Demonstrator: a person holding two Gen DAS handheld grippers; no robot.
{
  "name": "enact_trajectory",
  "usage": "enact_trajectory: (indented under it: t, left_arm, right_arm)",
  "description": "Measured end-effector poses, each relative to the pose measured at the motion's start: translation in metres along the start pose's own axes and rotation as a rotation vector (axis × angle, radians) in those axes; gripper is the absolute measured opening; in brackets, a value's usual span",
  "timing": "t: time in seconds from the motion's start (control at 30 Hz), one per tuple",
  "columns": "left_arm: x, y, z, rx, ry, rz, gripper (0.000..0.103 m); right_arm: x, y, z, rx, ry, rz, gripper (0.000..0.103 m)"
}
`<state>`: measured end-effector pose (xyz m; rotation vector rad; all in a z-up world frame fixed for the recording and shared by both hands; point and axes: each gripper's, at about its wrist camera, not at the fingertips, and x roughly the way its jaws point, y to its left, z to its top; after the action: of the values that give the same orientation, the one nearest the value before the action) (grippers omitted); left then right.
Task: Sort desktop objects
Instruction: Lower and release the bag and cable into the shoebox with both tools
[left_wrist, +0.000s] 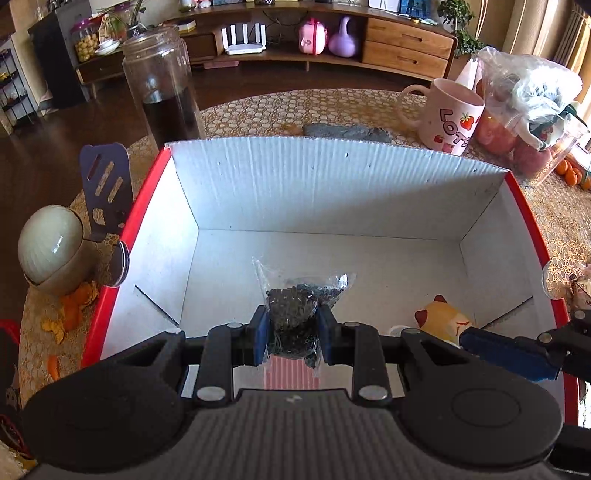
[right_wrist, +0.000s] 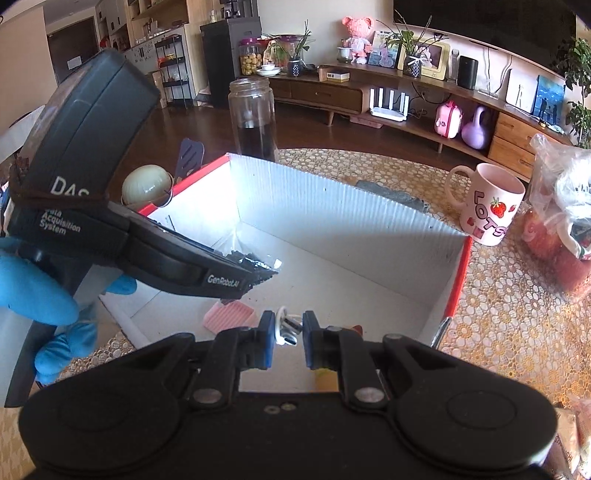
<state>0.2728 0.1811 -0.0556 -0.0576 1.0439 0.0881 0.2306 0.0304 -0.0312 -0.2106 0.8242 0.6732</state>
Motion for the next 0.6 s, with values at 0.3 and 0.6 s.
enact_trajectory:
  t: [0.3,0.6]
  left_arm:
    - [0.018,0.008,0.005,-0.058,0.071,-0.004,0.027]
    - [0.025,0.008,0.009,-0.058,0.138,-0.004,0.027]
  right_arm:
    - [0.011,0.003,-0.008,-0.027,0.033,0.004,0.014]
    - [0.018,0.000,-0.013,-0.018,0.067,0.004,0.015]
